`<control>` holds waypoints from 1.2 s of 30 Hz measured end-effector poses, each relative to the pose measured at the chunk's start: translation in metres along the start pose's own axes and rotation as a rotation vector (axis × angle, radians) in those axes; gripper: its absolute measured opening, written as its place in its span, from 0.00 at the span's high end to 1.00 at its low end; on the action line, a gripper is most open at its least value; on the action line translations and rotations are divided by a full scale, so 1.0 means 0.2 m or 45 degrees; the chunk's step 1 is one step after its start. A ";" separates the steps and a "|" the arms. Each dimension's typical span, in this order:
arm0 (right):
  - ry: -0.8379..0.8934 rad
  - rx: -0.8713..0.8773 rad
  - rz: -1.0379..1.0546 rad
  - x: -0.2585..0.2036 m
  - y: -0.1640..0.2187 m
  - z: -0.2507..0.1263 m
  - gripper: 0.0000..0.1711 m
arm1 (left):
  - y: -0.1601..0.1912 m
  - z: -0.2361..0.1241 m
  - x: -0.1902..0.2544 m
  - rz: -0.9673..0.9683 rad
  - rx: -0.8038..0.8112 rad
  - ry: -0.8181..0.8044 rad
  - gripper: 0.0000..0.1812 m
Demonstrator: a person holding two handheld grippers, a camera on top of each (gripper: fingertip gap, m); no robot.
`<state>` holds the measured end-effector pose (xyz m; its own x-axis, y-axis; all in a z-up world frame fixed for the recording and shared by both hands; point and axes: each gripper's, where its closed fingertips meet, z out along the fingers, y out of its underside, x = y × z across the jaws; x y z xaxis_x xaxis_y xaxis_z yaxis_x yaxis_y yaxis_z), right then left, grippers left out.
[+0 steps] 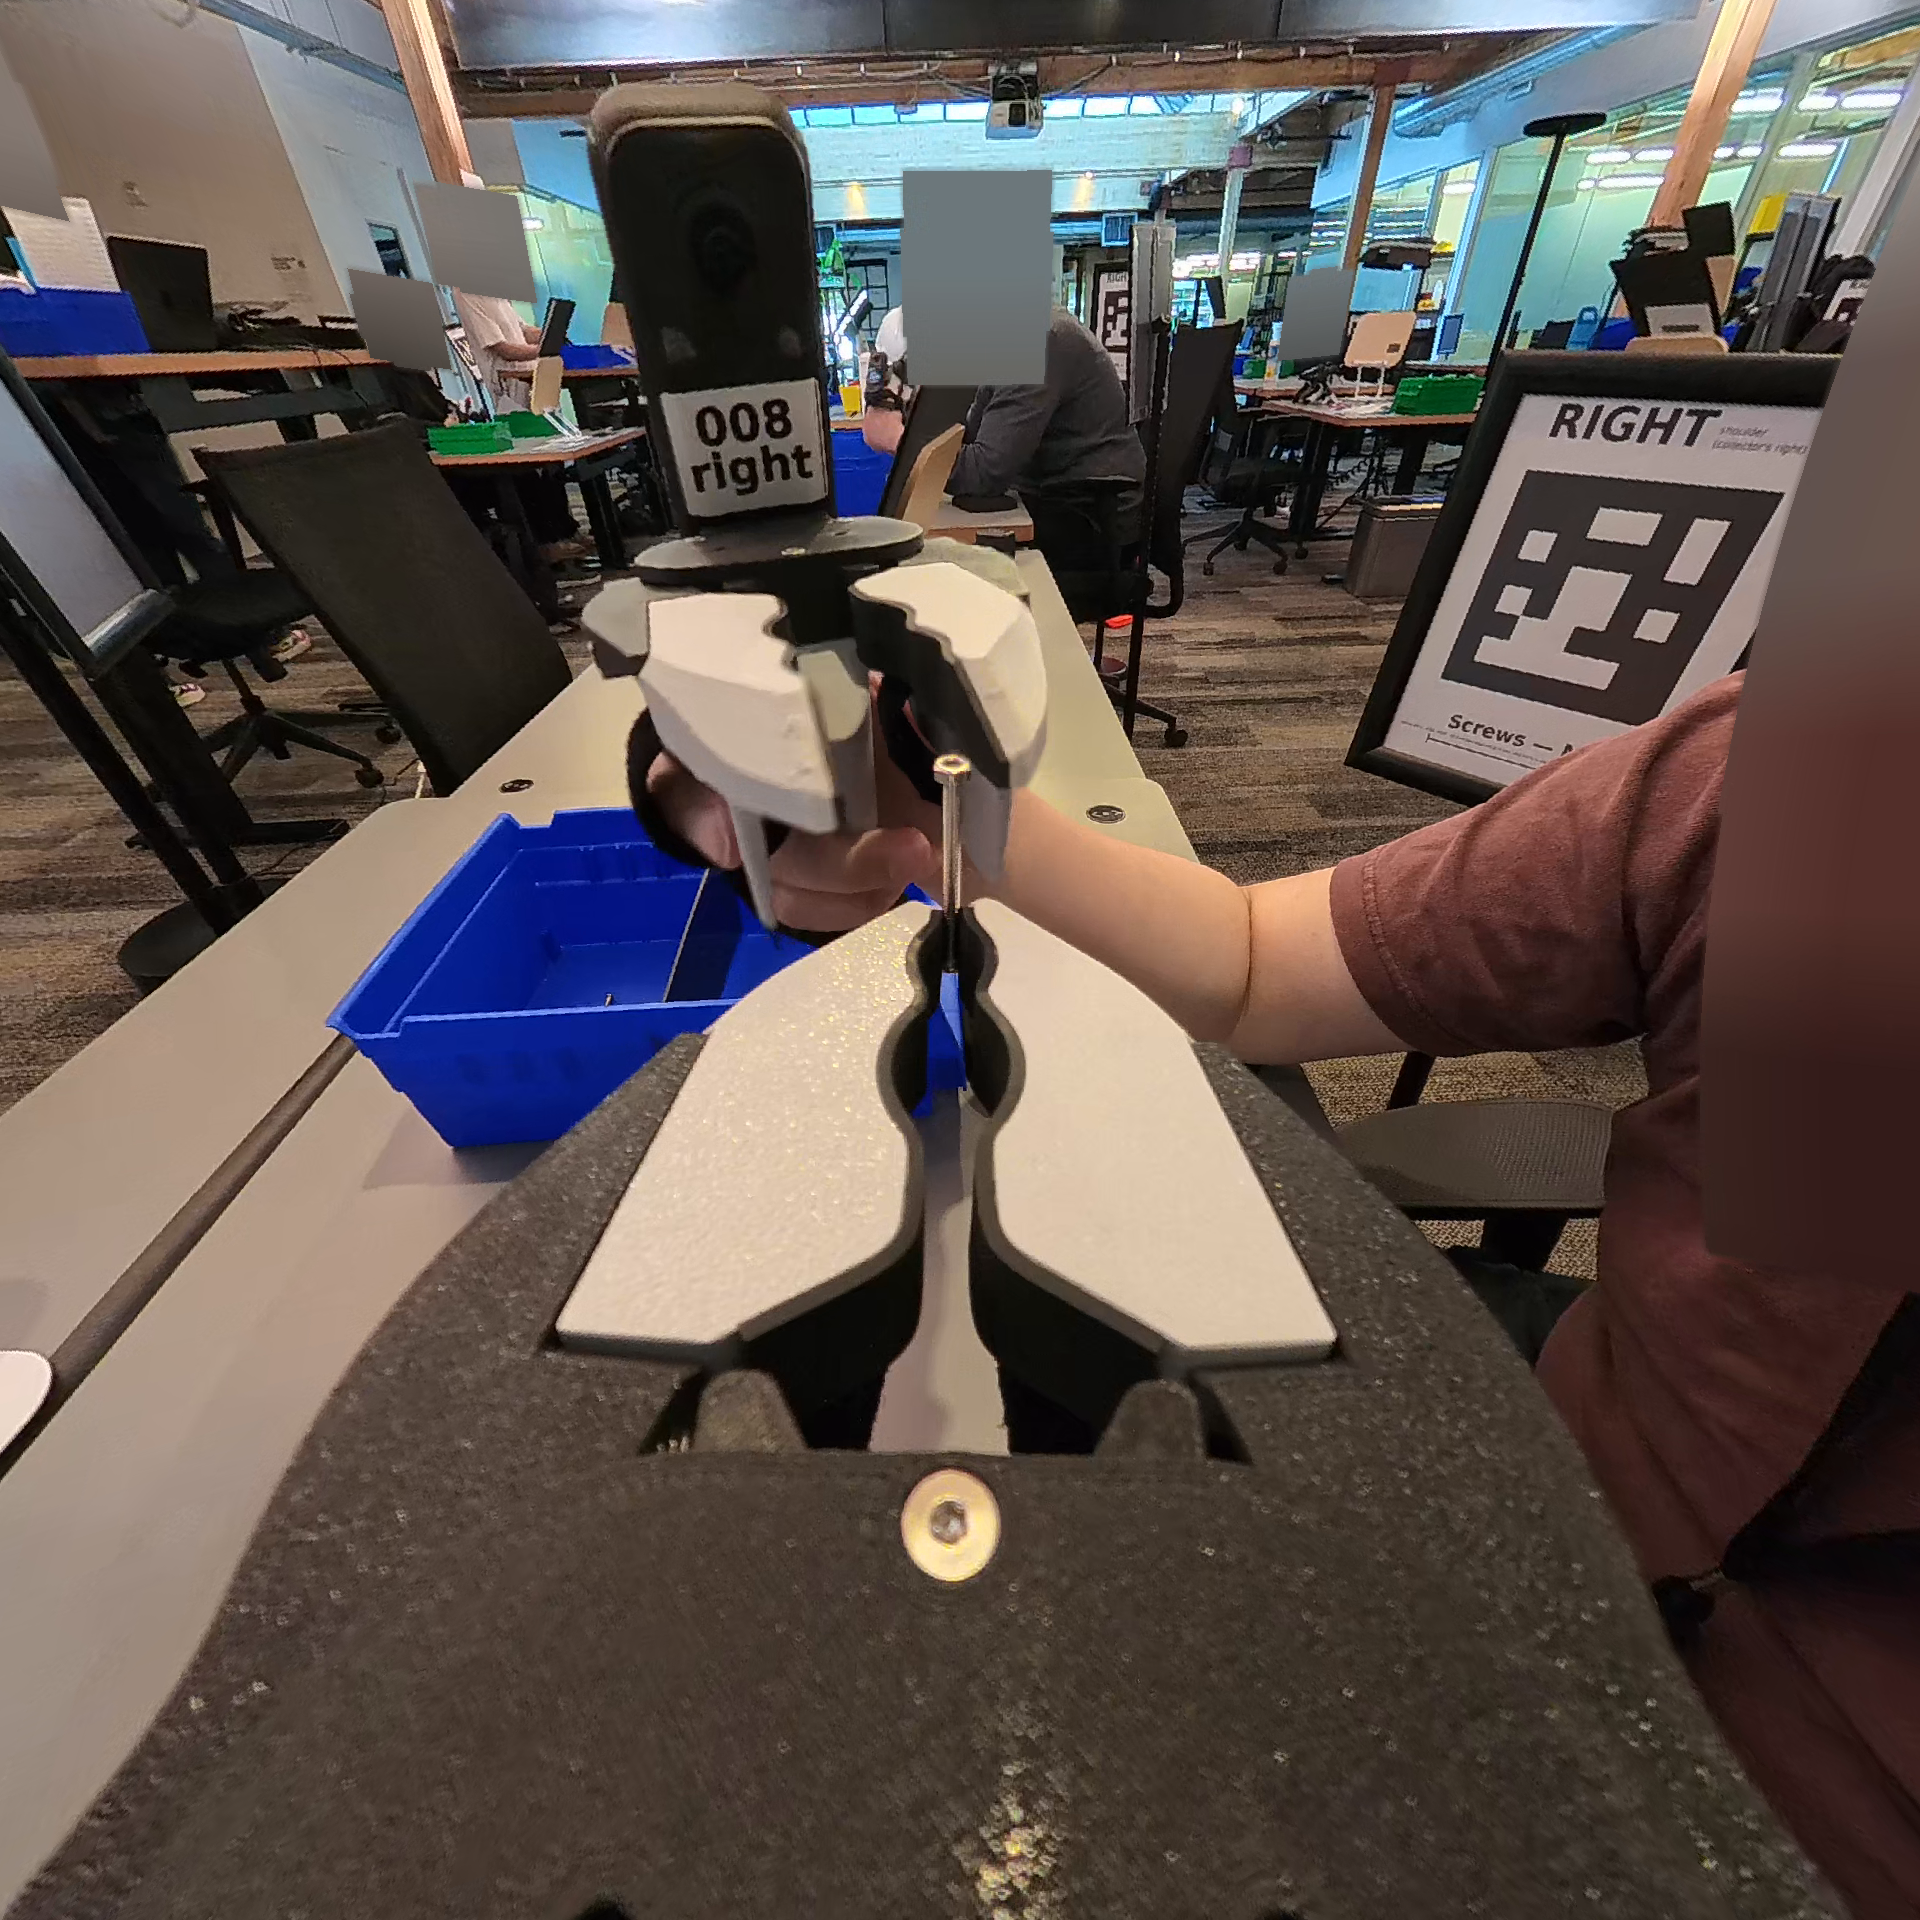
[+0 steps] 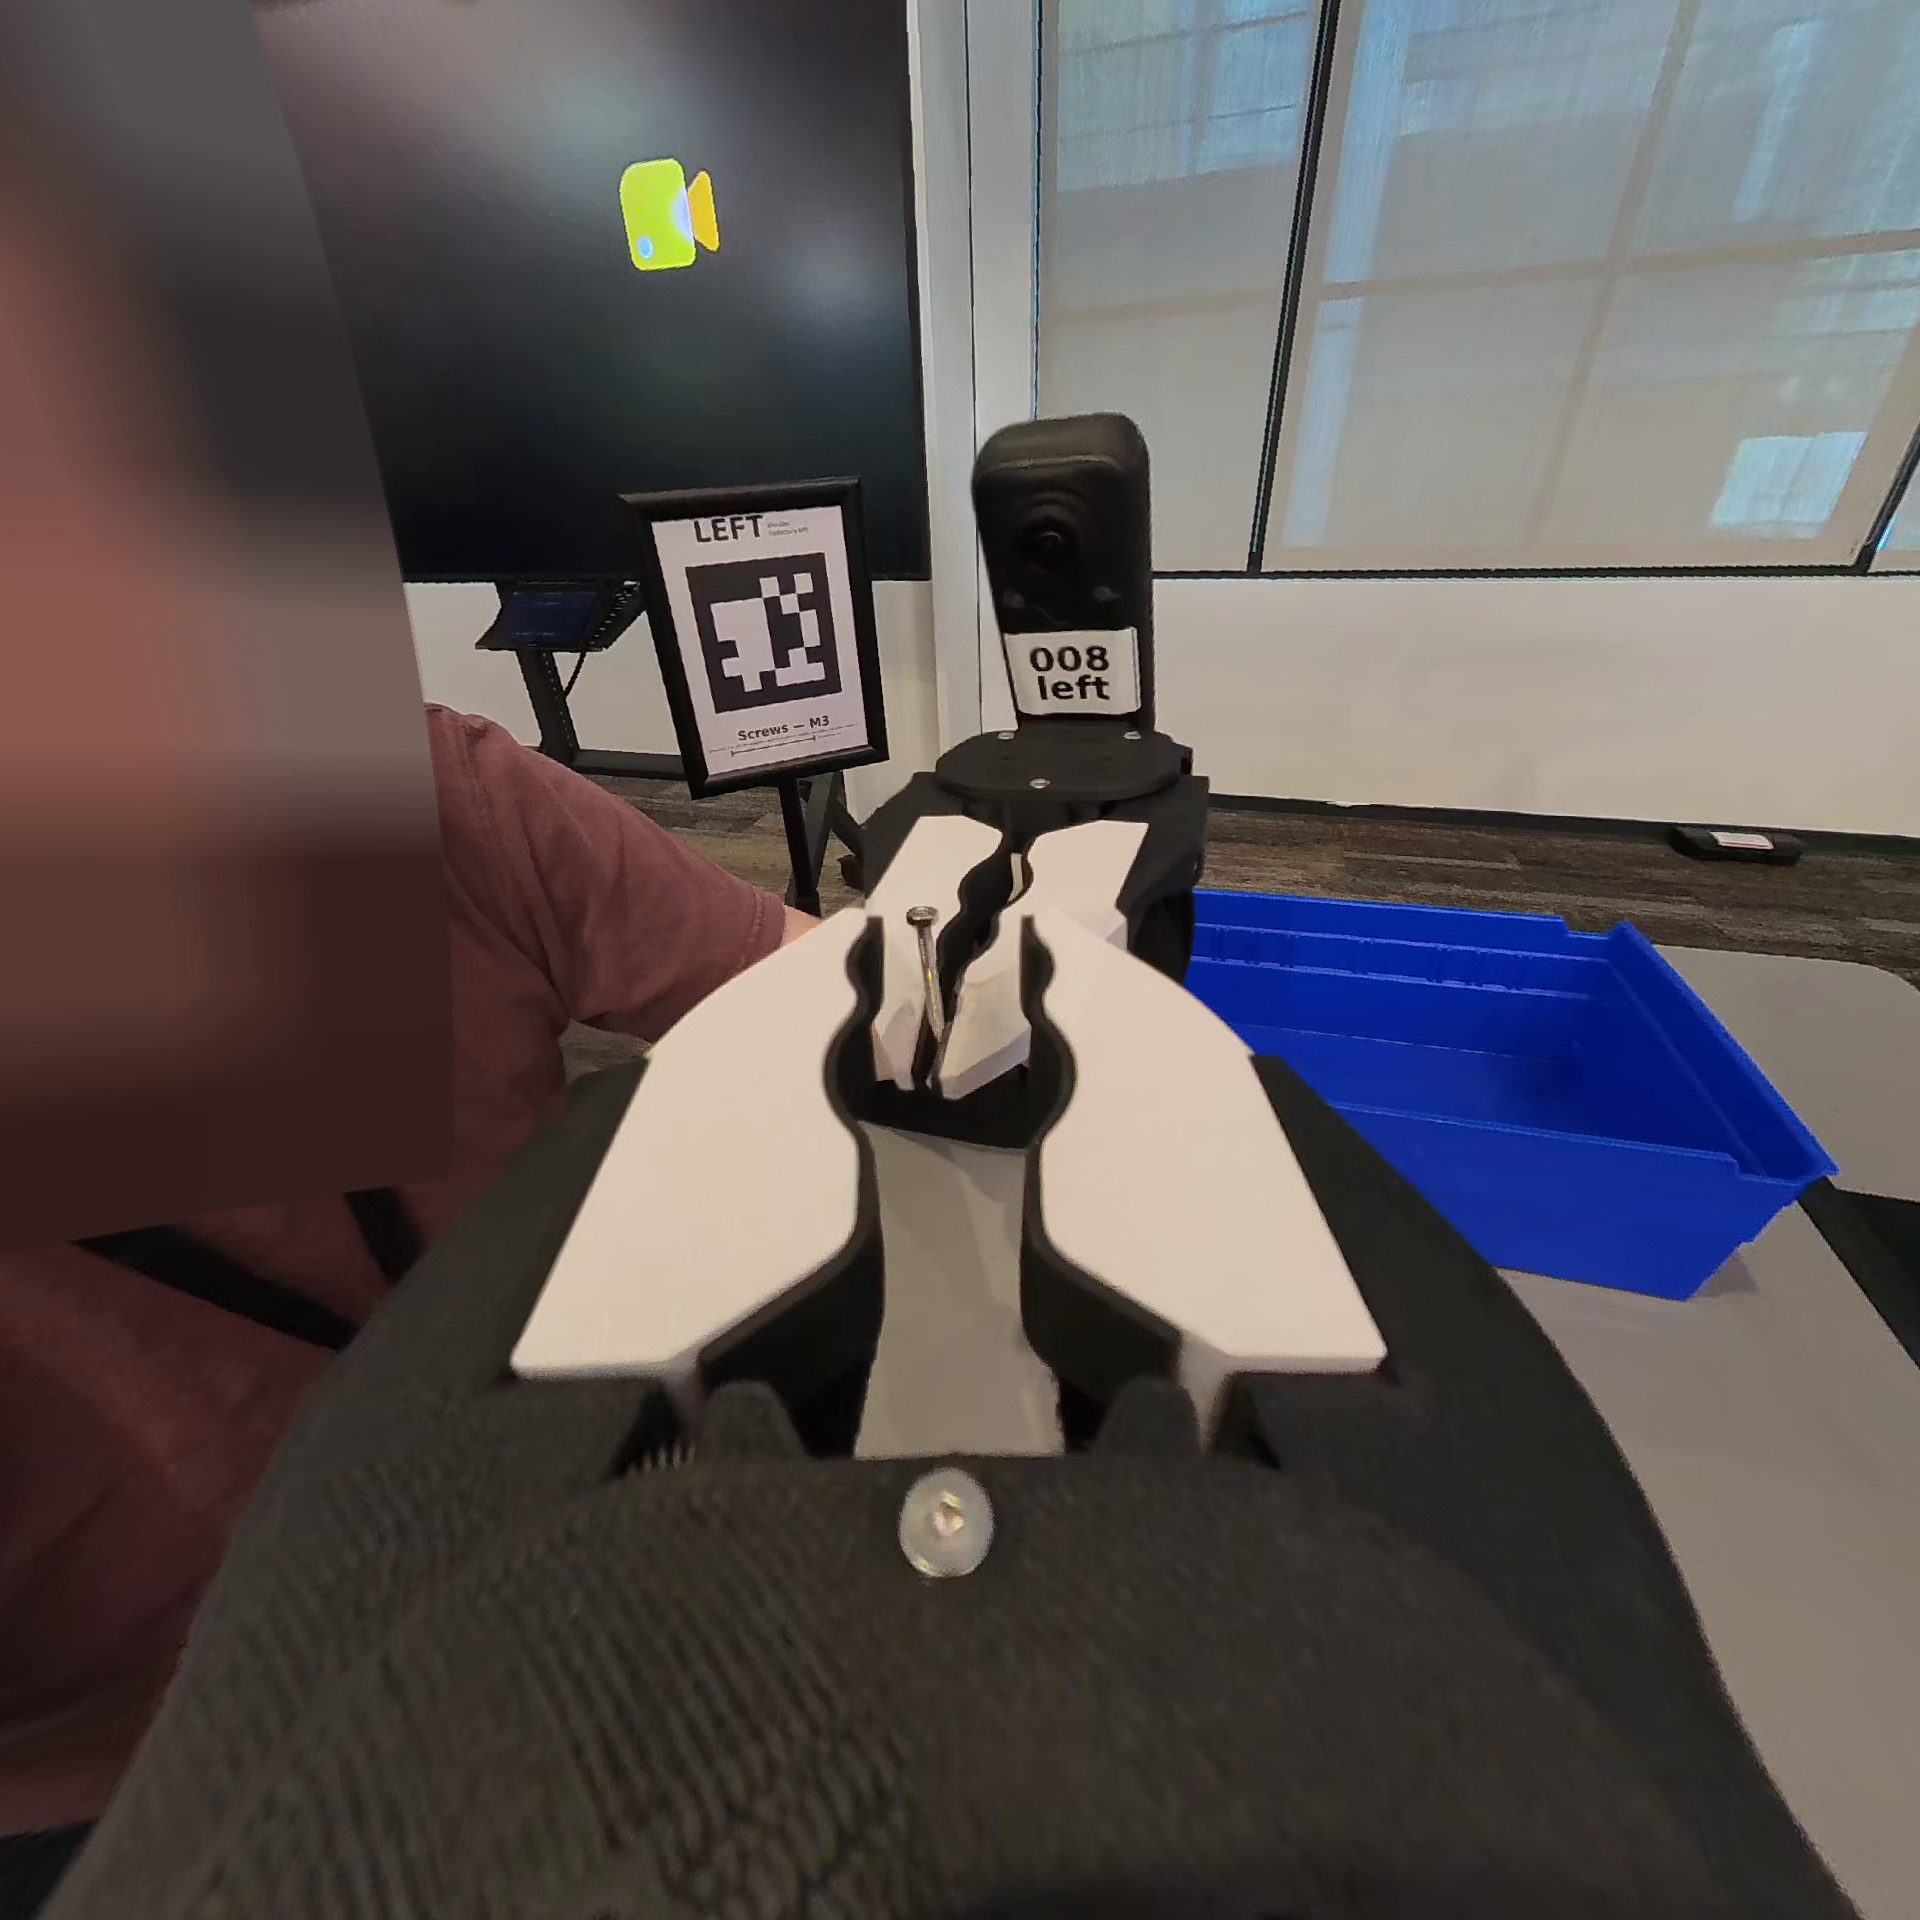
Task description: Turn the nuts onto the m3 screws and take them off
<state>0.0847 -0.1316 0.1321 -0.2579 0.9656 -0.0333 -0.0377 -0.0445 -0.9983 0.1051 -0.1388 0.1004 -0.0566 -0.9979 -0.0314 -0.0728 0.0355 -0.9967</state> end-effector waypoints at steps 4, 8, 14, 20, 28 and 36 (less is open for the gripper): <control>-0.008 0.000 0.004 0.00 0.00 0.00 0.88 | 0.00 0.00 0.00 0.000 -0.004 0.003 0.99; -0.018 -0.006 0.006 -0.01 0.00 0.01 0.89 | 0.01 0.01 0.00 0.001 -0.007 0.003 0.99; -0.034 -0.011 0.009 -0.01 0.01 0.01 0.92 | 0.01 0.01 0.00 0.001 -0.009 0.003 0.99; -0.063 -0.003 0.009 -0.02 0.01 0.01 0.96 | 0.01 0.01 0.00 -0.003 -0.013 0.002 0.99; -0.230 0.085 0.029 -0.07 0.00 0.00 0.96 | 0.01 0.03 0.07 -0.025 0.005 0.109 0.99; -0.356 0.247 0.080 -0.12 -0.11 -0.08 0.97 | 0.01 0.05 0.15 -0.042 0.009 0.226 0.99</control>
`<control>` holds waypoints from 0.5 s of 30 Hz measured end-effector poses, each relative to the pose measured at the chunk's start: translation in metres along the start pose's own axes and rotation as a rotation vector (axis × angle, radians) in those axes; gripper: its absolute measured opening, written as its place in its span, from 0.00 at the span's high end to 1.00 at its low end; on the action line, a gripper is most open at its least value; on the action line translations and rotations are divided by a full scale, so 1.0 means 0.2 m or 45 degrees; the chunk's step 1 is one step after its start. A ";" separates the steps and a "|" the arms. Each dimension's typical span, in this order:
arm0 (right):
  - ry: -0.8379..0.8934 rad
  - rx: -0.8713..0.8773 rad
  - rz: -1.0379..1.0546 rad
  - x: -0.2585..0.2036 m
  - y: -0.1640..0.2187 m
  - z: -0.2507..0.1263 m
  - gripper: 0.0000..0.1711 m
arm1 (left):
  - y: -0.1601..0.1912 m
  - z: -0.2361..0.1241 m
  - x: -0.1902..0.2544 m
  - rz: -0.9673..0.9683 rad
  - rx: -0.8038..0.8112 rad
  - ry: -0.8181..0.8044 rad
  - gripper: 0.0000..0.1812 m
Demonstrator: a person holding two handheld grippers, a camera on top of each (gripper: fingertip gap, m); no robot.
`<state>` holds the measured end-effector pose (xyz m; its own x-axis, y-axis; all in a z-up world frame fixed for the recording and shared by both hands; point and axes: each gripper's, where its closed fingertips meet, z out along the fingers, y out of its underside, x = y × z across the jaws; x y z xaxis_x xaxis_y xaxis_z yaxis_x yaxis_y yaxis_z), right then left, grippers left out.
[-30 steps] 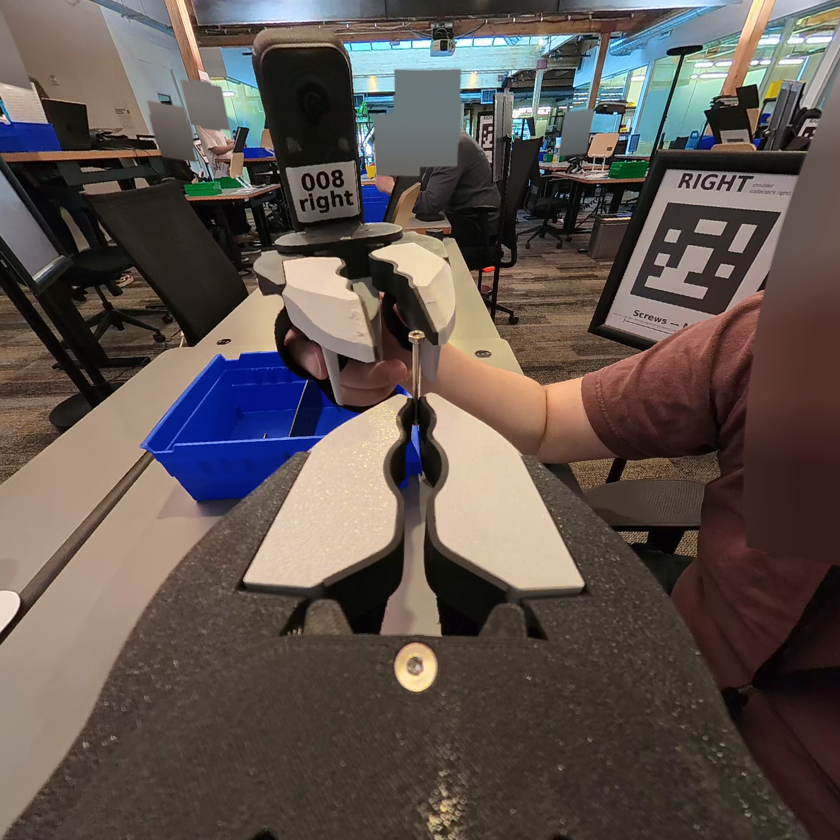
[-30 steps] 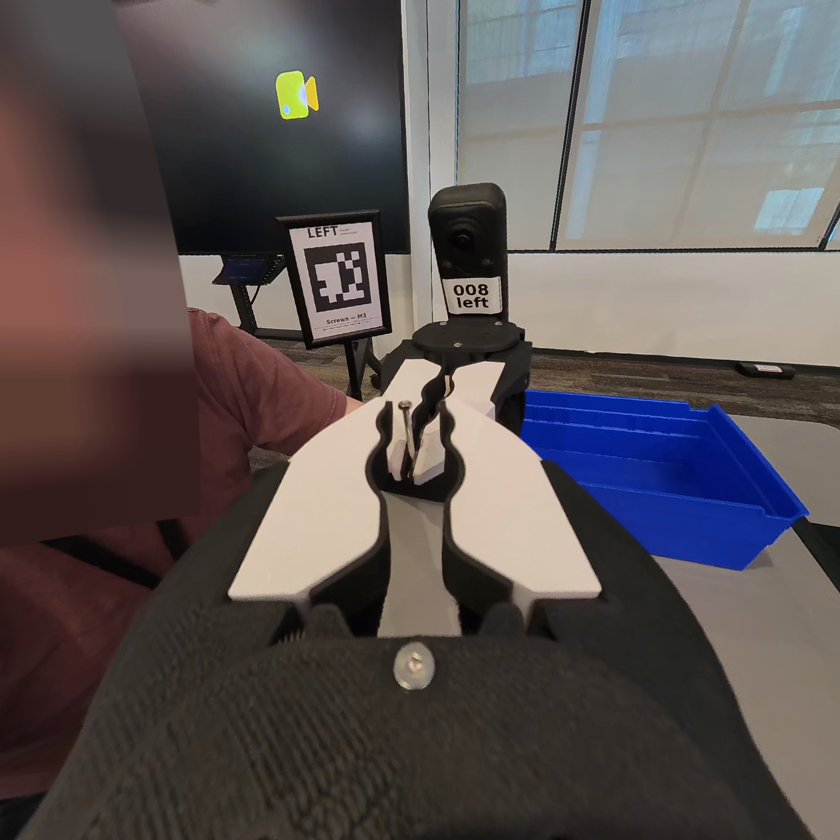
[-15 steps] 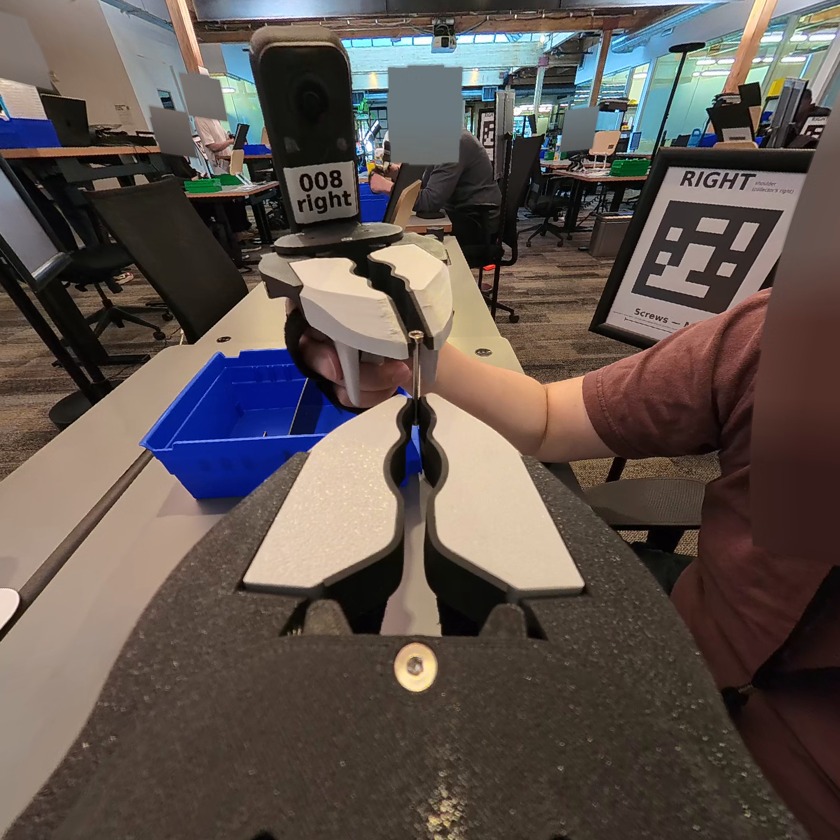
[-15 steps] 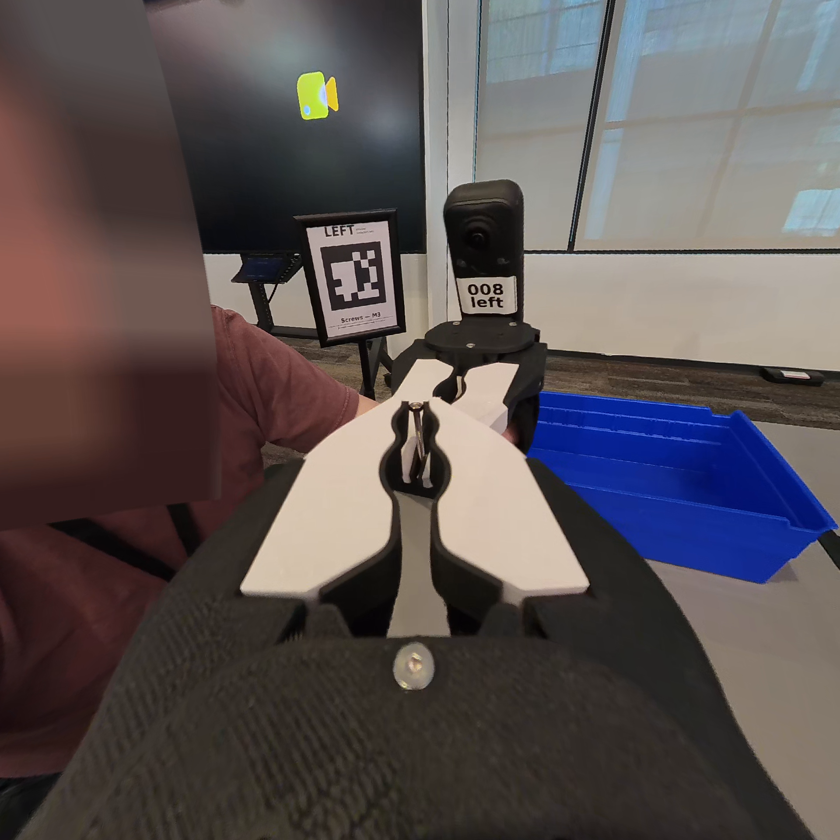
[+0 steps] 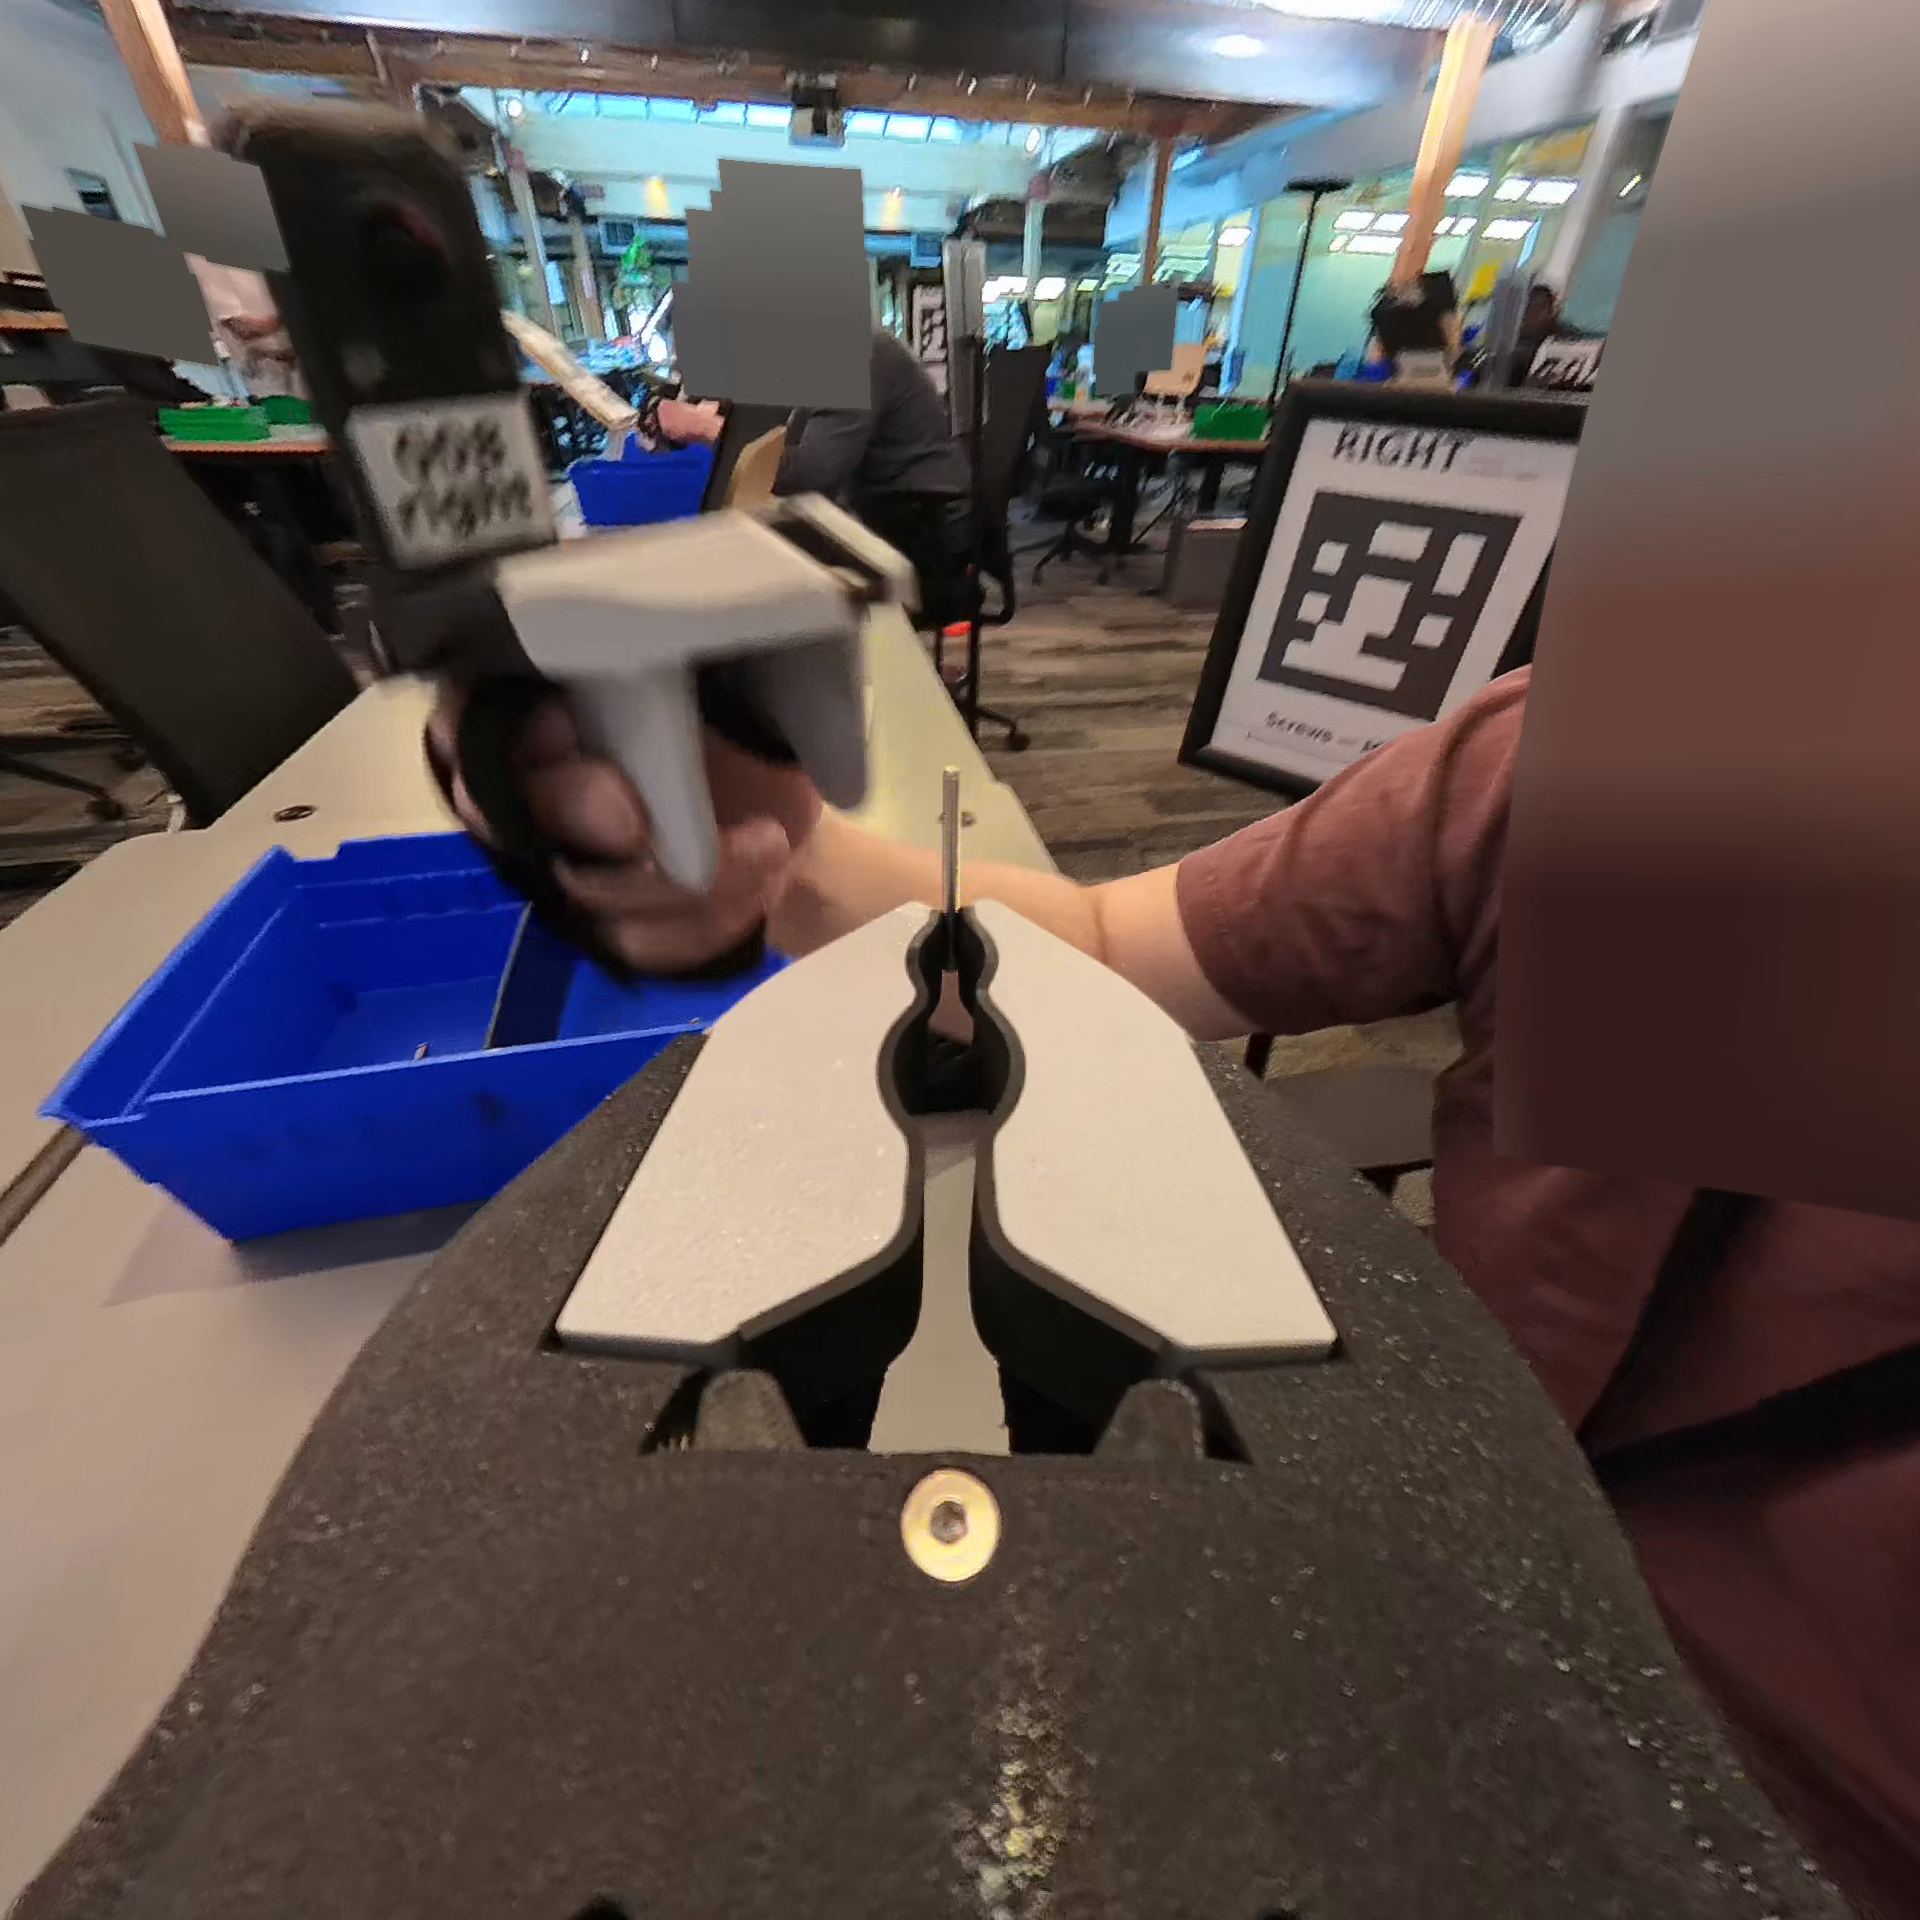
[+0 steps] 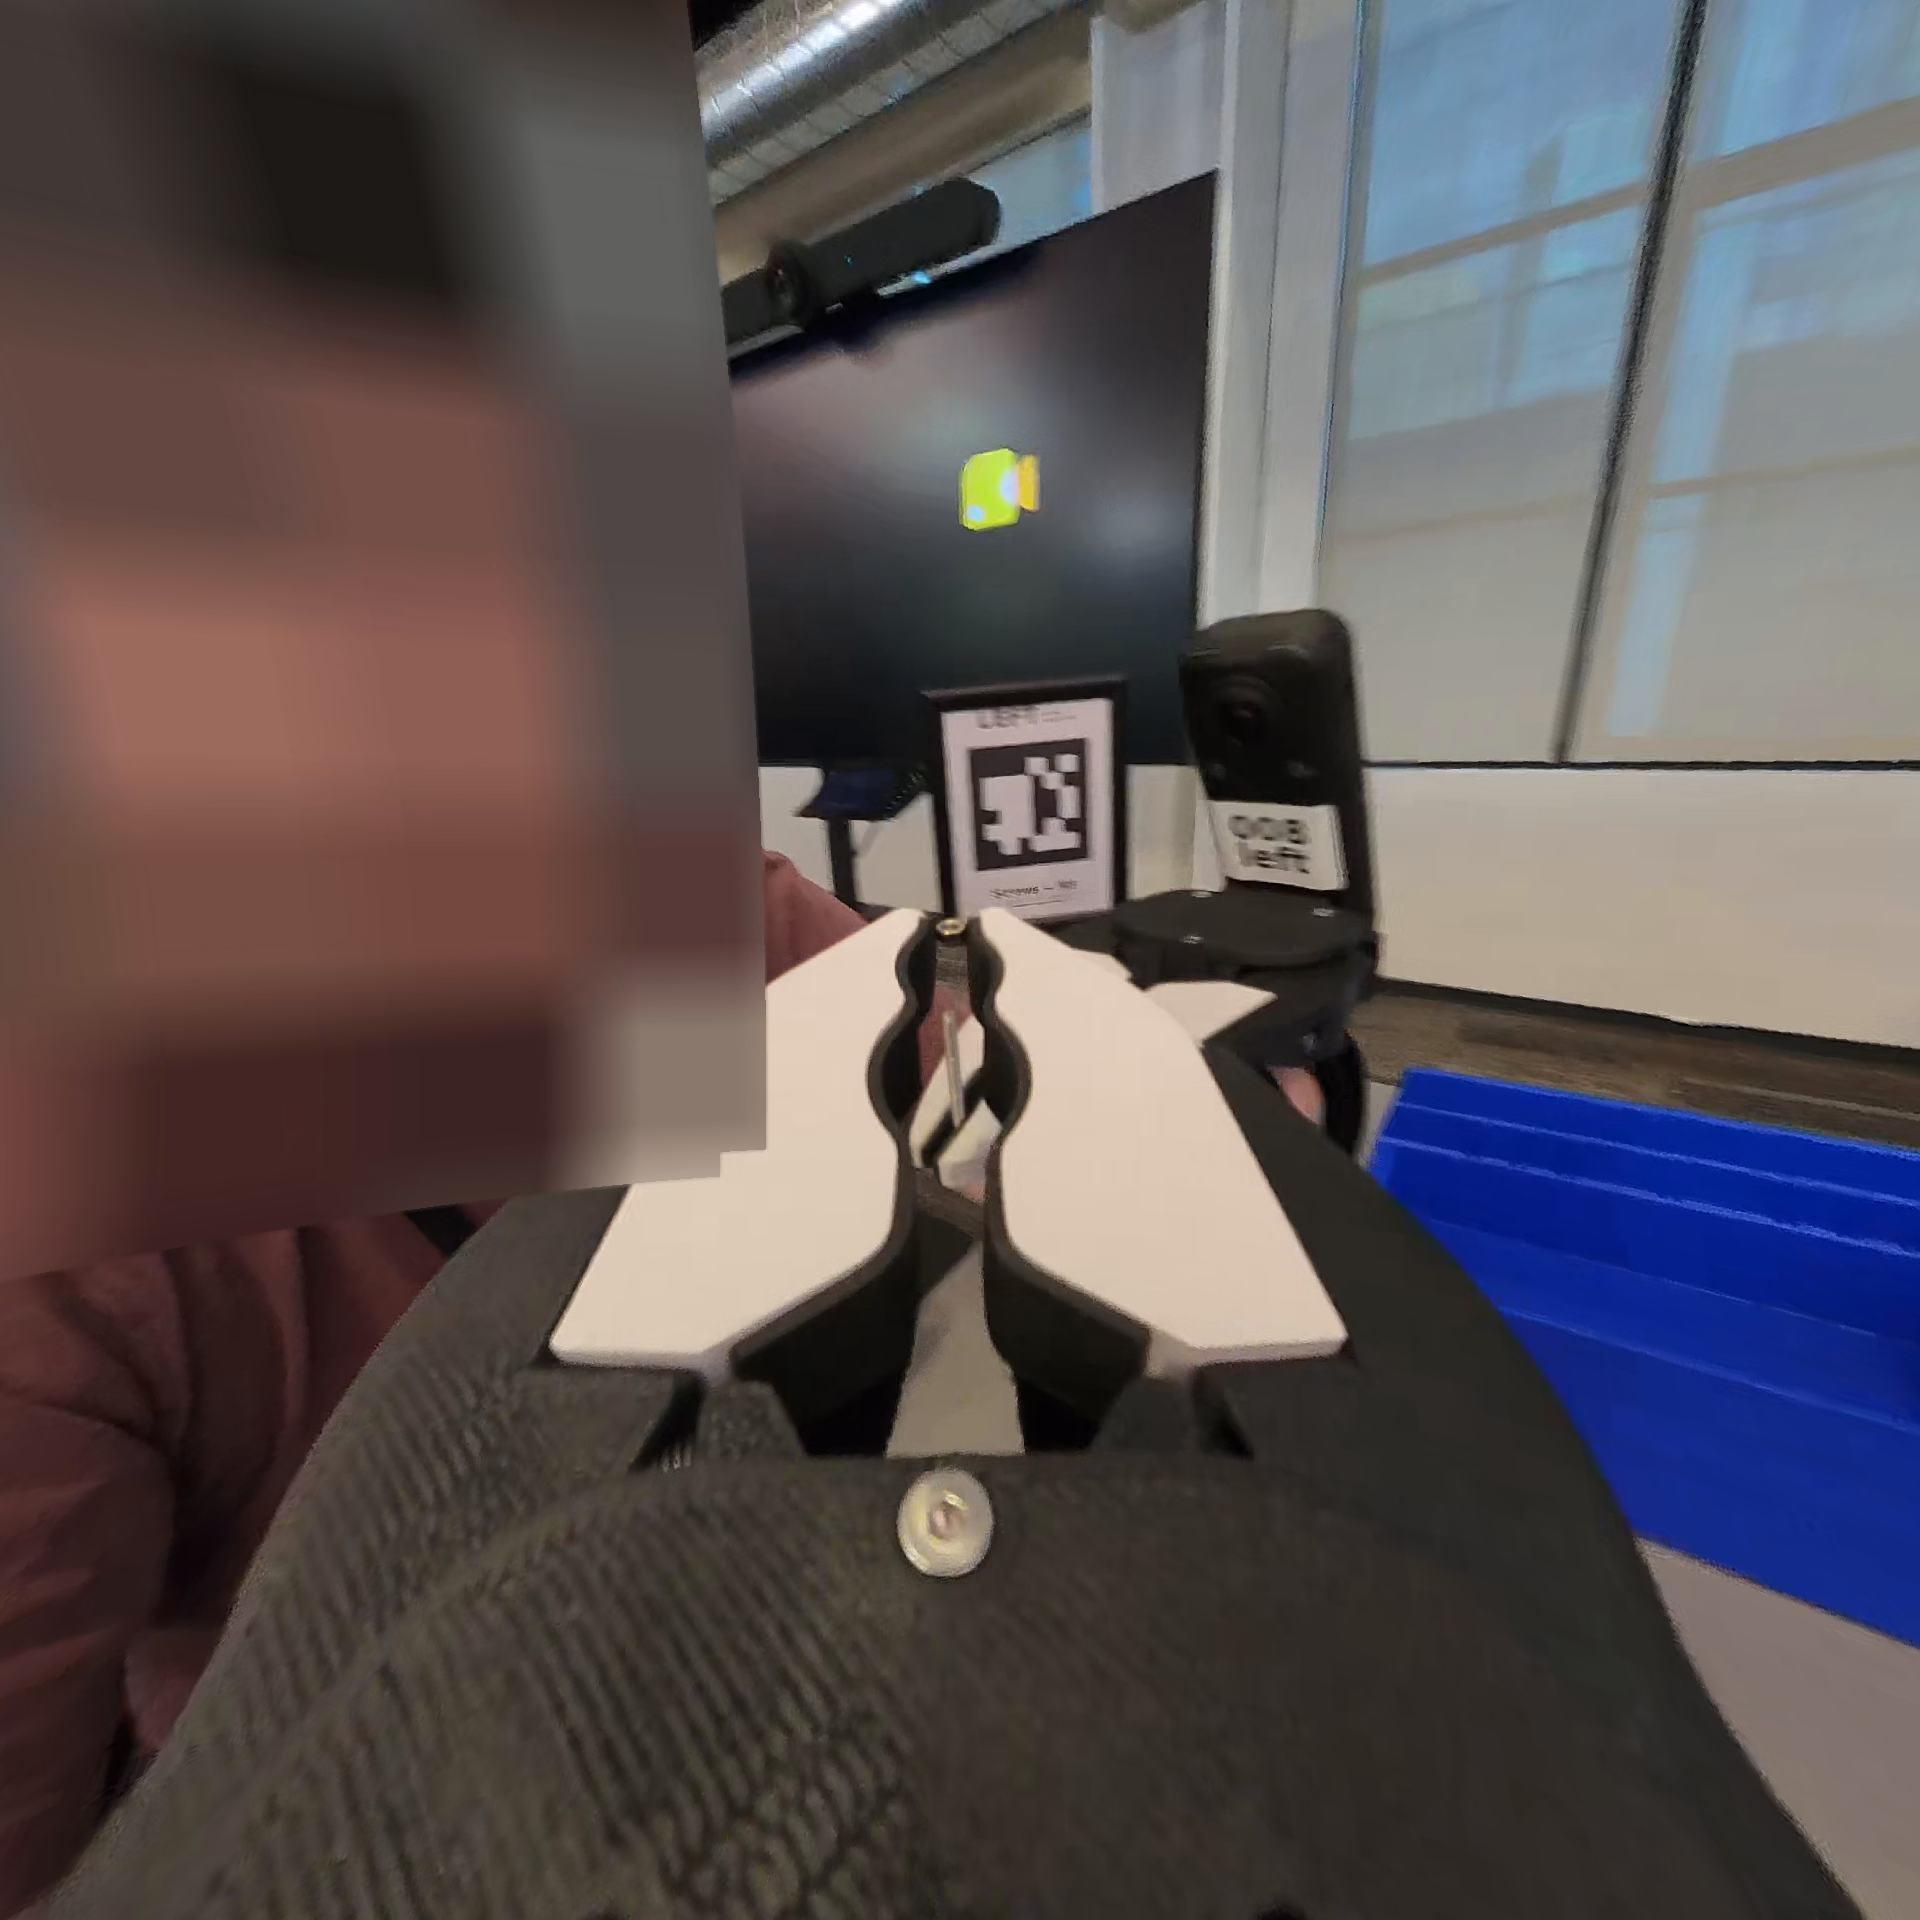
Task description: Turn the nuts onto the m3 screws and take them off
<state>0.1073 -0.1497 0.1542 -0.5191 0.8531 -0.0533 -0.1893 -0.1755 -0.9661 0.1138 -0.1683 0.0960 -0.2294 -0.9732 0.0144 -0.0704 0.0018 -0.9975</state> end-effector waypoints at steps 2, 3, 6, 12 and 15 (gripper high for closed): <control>0.260 -0.157 -0.055 0.06 -0.01 -0.12 0.97 | 0.00 -0.01 -0.01 0.004 -0.022 -0.029 0.99; 0.482 -0.333 -0.059 0.13 0.04 -0.23 0.97 | 0.00 -0.01 -0.02 -0.004 -0.040 -0.042 0.99; 1.180 -1.062 0.062 0.20 0.31 -0.85 0.96 | 0.00 -0.03 -0.04 -0.029 -0.058 -0.079 0.99; 1.428 -1.646 0.974 -0.12 0.83 -1.53 0.96 | 0.01 -0.05 -0.07 -0.061 -0.088 -0.095 0.99; 1.349 -1.798 1.254 -0.20 1.01 -1.63 0.96 | 0.02 -0.06 -0.08 -0.076 -0.093 -0.102 0.99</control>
